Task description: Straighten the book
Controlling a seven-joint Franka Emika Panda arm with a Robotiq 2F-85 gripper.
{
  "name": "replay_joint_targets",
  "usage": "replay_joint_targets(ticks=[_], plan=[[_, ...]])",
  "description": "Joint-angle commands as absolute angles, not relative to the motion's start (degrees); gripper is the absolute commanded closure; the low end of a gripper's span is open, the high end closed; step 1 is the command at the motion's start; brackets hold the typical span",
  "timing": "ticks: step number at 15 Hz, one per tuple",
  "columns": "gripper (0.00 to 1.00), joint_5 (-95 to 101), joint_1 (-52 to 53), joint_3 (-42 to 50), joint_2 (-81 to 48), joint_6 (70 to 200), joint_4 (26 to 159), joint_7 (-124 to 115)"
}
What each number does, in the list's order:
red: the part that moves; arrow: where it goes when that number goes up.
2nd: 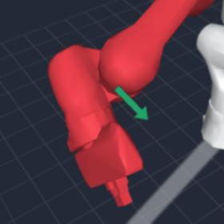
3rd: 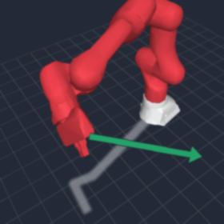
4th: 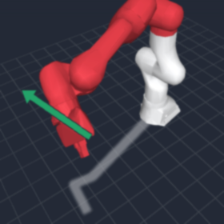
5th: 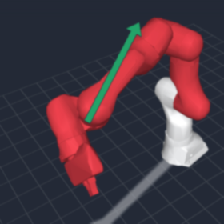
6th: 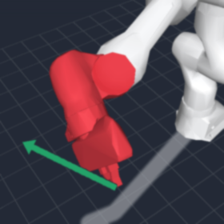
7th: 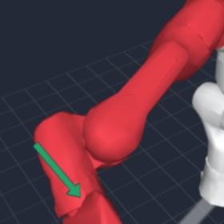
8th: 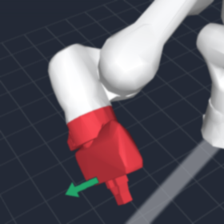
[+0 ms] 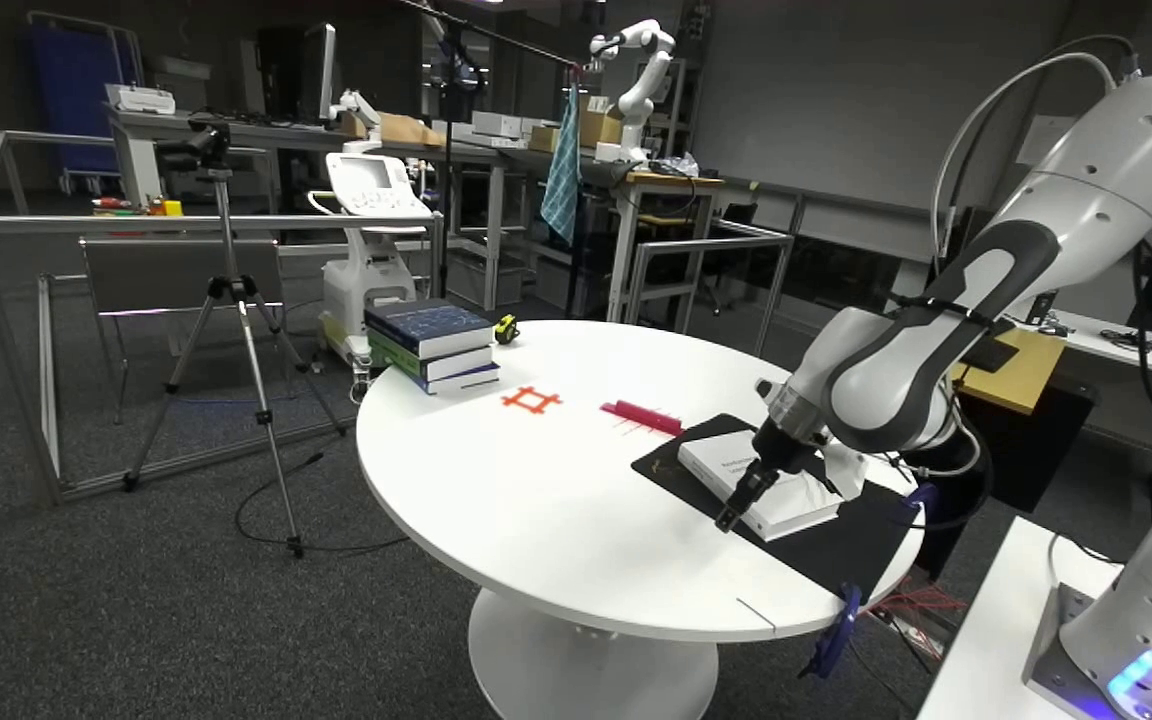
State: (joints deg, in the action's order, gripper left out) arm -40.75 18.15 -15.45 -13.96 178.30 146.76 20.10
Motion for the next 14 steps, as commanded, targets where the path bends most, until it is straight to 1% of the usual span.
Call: replay_joint_targets(ticks=[1, 14], plan=[[0.0, -39.8, 17.7, -14.7, -18.3, 180.5, 143.0, 21.0], [0.0, -39.7, 20.6, -7.8, -22.1, 179.0, 140.0, 16.9]])
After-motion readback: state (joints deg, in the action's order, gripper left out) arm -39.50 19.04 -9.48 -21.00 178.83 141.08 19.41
